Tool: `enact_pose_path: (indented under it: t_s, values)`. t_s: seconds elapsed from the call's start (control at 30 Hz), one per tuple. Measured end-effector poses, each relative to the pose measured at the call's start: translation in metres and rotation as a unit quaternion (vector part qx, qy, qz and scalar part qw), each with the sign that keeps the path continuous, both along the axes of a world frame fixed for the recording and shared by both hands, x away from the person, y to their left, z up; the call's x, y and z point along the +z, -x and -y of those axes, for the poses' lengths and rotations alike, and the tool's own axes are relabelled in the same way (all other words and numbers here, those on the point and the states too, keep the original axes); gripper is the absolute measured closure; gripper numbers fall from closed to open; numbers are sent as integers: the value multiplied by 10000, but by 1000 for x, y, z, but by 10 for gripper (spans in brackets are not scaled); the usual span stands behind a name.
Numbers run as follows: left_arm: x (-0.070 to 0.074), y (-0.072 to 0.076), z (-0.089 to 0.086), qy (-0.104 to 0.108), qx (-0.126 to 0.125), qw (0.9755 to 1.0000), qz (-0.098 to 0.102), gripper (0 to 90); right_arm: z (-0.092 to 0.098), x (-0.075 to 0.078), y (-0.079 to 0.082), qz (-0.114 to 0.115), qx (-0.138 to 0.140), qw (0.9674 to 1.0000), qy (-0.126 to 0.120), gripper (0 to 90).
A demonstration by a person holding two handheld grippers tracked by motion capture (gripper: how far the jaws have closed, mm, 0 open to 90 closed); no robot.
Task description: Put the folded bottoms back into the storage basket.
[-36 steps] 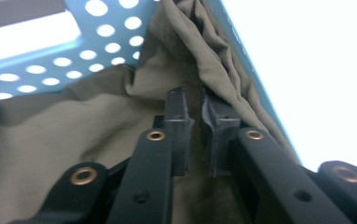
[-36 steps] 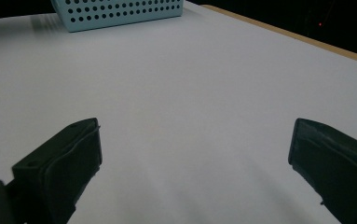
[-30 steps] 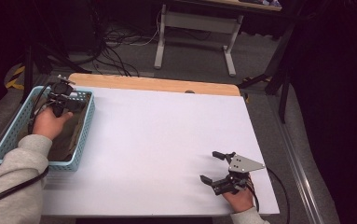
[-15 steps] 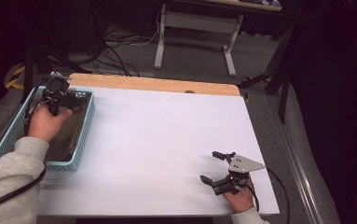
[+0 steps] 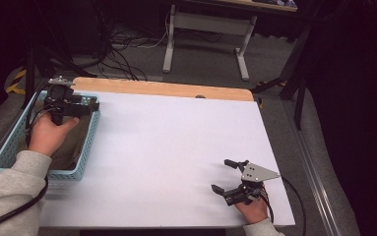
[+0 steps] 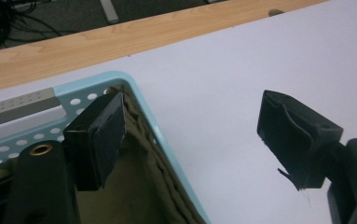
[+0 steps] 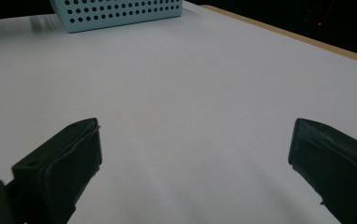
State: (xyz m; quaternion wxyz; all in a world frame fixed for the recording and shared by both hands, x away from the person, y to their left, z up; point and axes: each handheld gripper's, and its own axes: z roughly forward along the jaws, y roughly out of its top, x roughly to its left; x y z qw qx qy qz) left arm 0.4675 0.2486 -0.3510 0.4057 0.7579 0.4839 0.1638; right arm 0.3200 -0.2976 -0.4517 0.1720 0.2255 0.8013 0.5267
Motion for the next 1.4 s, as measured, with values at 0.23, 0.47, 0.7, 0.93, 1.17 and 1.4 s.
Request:
enact_pose_path:
  t_s: [0.23,0.47,0.7,0.93,1.17,1.4]
  values:
    - [8,14,7,120,-174,9995,254,205,0,0,0,-1,5,10000,11,31]
    - [15,27,15,270,-390,9981,399,180,0,0,0,-2,20,10000,-3,31]
    - [20,40,24,379,-645,9956,559,154,0,0,0,6,18,10000,4,31]
    - [18,52,33,666,-948,9904,751,110,0,0,0,8,27,10000,-2,30]
    - [12,65,45,924,-1271,9827,982,76,0,0,1,11,31,10000,-8,30]
    - [-2,73,58,999,-1489,9765,1192,57,0,0,1,14,40,10000,-17,29]
